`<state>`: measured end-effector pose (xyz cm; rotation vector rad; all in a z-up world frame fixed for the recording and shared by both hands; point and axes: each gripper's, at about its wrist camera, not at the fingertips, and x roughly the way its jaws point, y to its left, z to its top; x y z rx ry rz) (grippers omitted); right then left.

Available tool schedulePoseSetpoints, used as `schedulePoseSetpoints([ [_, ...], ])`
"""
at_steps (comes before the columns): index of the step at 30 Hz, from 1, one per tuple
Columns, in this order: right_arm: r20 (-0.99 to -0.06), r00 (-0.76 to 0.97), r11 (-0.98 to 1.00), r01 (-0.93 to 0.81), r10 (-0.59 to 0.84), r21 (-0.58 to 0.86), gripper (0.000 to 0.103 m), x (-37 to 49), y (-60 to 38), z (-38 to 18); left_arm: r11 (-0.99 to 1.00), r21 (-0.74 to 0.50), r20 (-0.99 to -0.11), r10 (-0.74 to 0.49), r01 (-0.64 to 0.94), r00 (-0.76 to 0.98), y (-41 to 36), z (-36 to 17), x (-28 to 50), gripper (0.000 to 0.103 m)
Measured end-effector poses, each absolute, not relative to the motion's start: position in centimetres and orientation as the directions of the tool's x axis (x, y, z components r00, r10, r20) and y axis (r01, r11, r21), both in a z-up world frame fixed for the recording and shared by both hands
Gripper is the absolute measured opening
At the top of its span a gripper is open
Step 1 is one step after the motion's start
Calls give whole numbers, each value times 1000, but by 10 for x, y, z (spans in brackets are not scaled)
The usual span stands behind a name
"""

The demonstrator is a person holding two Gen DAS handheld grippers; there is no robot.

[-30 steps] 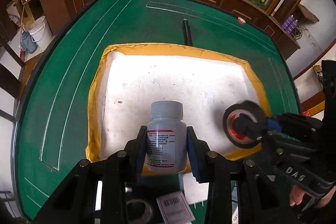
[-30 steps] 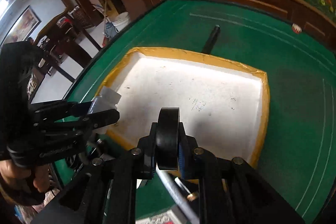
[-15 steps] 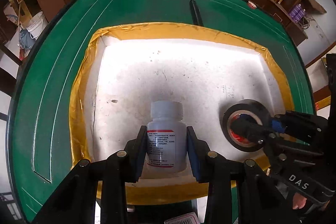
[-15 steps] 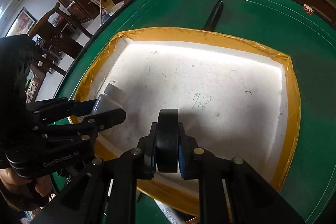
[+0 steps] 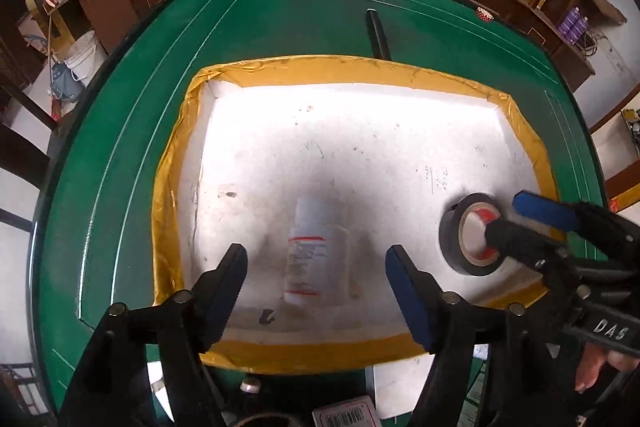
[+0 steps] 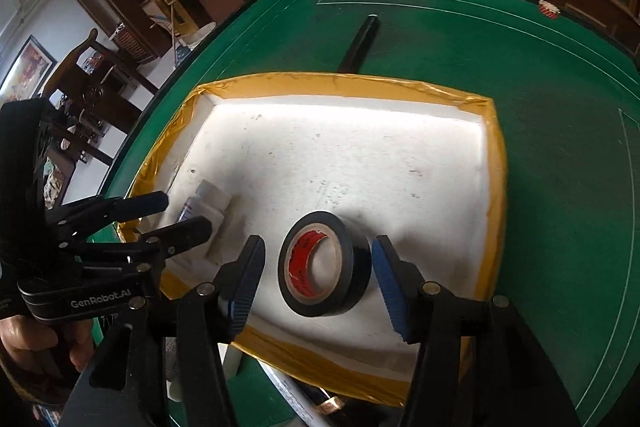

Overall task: Organize rigid objects
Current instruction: 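Lower and release the pill bottle from the left tool while the right tool releases the tape roll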

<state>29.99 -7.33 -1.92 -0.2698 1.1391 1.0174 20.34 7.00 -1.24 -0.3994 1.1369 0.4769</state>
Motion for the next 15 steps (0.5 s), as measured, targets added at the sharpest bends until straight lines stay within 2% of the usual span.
schedulePoseSetpoints([
  [3, -839, 69, 552, -781, 540, 291, 61, 299, -77, -13, 830, -58, -928, 160, -555, 336, 66, -10, 199, 79],
  [8, -822, 99, 552, -785, 560, 281, 65, 296, -86, 1, 825, -44, -927, 176, -563, 330, 58, 1, 186, 81],
  [15, -802, 118, 561, -774, 586, 296, 76, 290, -107, 16, 797, -56, -938, 164, -601, 305, 41, 15, 157, 89],
])
